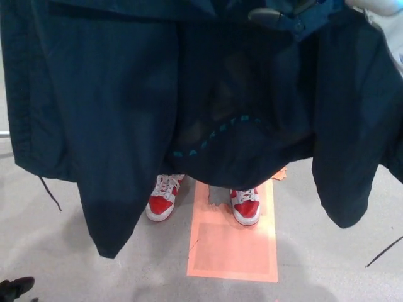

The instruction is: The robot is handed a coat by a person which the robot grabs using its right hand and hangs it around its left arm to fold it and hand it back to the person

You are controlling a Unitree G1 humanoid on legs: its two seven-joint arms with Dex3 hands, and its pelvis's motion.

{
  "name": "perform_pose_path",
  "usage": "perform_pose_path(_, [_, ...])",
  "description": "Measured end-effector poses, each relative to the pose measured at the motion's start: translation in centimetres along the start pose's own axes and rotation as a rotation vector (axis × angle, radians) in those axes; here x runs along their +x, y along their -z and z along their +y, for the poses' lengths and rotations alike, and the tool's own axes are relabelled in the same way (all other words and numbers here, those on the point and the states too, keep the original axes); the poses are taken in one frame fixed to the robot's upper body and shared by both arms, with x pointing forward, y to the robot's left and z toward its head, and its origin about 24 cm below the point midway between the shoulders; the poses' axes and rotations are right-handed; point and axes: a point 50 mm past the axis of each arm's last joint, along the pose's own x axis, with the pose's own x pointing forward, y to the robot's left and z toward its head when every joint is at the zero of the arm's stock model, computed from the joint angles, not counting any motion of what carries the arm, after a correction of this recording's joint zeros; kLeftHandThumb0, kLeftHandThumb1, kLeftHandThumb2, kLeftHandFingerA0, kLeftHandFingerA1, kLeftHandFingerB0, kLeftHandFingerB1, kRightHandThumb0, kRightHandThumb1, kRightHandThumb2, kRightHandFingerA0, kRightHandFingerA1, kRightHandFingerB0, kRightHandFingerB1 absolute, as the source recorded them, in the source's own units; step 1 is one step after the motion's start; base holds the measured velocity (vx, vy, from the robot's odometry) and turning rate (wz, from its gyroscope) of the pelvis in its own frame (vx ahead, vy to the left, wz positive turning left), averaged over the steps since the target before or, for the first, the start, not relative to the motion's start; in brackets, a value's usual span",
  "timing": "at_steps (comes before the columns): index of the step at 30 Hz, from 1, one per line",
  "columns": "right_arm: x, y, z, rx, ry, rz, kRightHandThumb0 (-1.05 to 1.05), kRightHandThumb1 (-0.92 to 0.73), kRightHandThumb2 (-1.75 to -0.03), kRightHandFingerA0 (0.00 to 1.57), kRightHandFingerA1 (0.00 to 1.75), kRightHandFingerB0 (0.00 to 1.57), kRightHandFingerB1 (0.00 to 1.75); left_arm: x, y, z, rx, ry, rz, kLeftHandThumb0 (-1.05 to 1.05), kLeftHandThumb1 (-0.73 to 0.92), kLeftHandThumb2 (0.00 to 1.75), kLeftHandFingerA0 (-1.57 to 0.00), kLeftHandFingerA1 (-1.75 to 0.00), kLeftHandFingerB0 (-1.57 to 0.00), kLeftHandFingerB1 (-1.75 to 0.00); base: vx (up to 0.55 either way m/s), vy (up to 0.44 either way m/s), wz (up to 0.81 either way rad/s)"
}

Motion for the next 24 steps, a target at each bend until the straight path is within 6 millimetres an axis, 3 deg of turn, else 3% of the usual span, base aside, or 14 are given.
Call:
perform_pose_path(3, [0.2,-0.6,-0.7,-0.045,-0.046,0.022,-0.98,-0.59,-1.00,0.00,0.03,0.00,0.01,0.0,0.1,-0.1,-0.003,0.006,-0.003,-0.34,0.57,1.14,0.00,-0.48,0.00,-0.47,0.00,0.000,0.00])
perform_pose_path(4, [0.2,-0.8,-1.0,-0.063,-0.065,0.033,-0.97,-0.73,-0.63,0.00,0.08,0.00,0.01,0.0,0.0,-0.2,-0.005,0.008,-0.006,-0.35,0.56,1.13,0.00,-0.48,0.00,-0.48,0.00,0.000,0.00])
perform_pose_path(6, [0.2,-1.2,-1.7,-0.097,-0.095,0.051,-0.97,-0.73,-0.63,0.00,0.08,0.00,0.01,0.0,0.1,-0.3,-0.012,0.012,-0.012,-0.35,0.56,1.13,0.00,-0.48,0.00,-0.48,0.00,0.000,0.00])
perform_pose_path(7, [0.2,-1.5,-2.2,-0.117,-0.106,0.062,-0.95,-0.60,-1.00,0.00,0.05,0.00,0.03,-0.1,0.1,-0.4,-0.018,0.013,-0.016,-0.35,0.56,1.12,0.00,-0.48,0.00,-0.48,0.00,0.000,0.00])
perform_pose_path(12, [-0.1,-3.1,-4.5,-0.214,-0.135,0.115,-0.98,-0.63,-1.00,0.00,0.02,0.00,0.00,-0.3,0.3,-0.4,-0.046,0.017,-0.036,-0.35,0.54,1.11,0.00,-0.47,0.00,-0.48,0.00,0.000,0.00])
perform_pose_path(13, [-0.2,-3.3,-4.9,-0.229,-0.138,0.128,-0.93,-0.58,-0.92,0.00,0.00,0.00,0.00,-0.3,0.2,-0.4,-0.048,0.020,-0.042,-0.77,0.92,0.72,-0.18,-0.31,-0.10,-0.25,0.00,0.000,0.00])
perform_pose_path(14, [-0.2,-3.4,-5.1,-0.238,-0.144,0.140,-0.97,-0.61,-0.99,0.00,0.01,0.00,0.00,-0.4,0.2,-0.4,-0.049,0.022,-0.045,-0.76,0.78,1.03,-0.10,-0.41,-0.06,-0.37,0.00,0.000,0.00])
perform_pose_path(15, [-0.1,-3.5,-5.2,-0.245,-0.150,0.156,-0.97,-0.61,-0.97,0.00,0.01,0.00,0.00,-0.4,0.2,-0.4,-0.049,0.026,-0.050,-0.35,0.55,1.12,0.00,-0.47,0.00,-0.48,0.00,0.000,0.00])
perform_pose_path(19, [0.1,-3.4,-5.5,-0.274,-0.164,0.221,-0.94,-0.57,-0.96,0.00,0.01,0.00,0.00,-0.5,0.3,-0.4,-0.055,0.035,-0.056,-0.35,0.54,1.11,0.00,-0.47,0.00,-0.48,0.00,0.000,0.00])
perform_pose_path(20, [0.1,-3.5,-5.6,-0.279,-0.166,0.231,-0.93,-0.55,-0.92,0.00,0.00,0.00,0.00,-0.5,0.3,-0.4,-0.055,0.036,-0.055,-0.78,0.78,1.06,-0.12,-0.43,-0.05,-0.33,0.00,0.000,0.00])
perform_pose_path(21, [0.2,-3.4,-5.6,-0.289,-0.169,0.249,-0.90,-0.68,-0.61,0.00,0.00,0.00,0.00,-0.5,0.3,-0.4,-0.056,0.038,-0.053,-0.36,0.53,1.11,0.00,-0.47,0.00,-0.48,0.00,0.000,0.00])
perform_pose_path(22, [0.2,-3.4,-5.6,-0.297,-0.171,0.260,-0.90,-0.68,-0.61,0.00,0.00,0.00,0.00,-0.5,0.3,-0.5,-0.056,0.039,-0.053,-0.36,0.53,1.11,0.00,-0.47,0.00,-0.48,0.00,0.000,0.00])
perform_pose_path(23, [0.3,-3.3,-5.6,-0.308,-0.174,0.279,-0.92,-0.56,-0.94,0.00,0.01,0.00,0.00,-0.5,0.3,-0.5,-0.056,0.041,-0.053,-0.78,0.91,0.73,-0.22,-0.34,-0.07,-0.23,0.00,0.000,0.00])
perform_pose_path(24, [0.3,-3.1,-5.6,-0.315,-0.177,0.296,-0.92,-0.56,-0.93,0.00,0.01,0.00,0.00,-0.5,0.3,-0.5,-0.057,0.044,-0.053,-0.79,0.91,0.74,-0.23,-0.34,-0.07,-0.23,0.00,0.000,0.00])
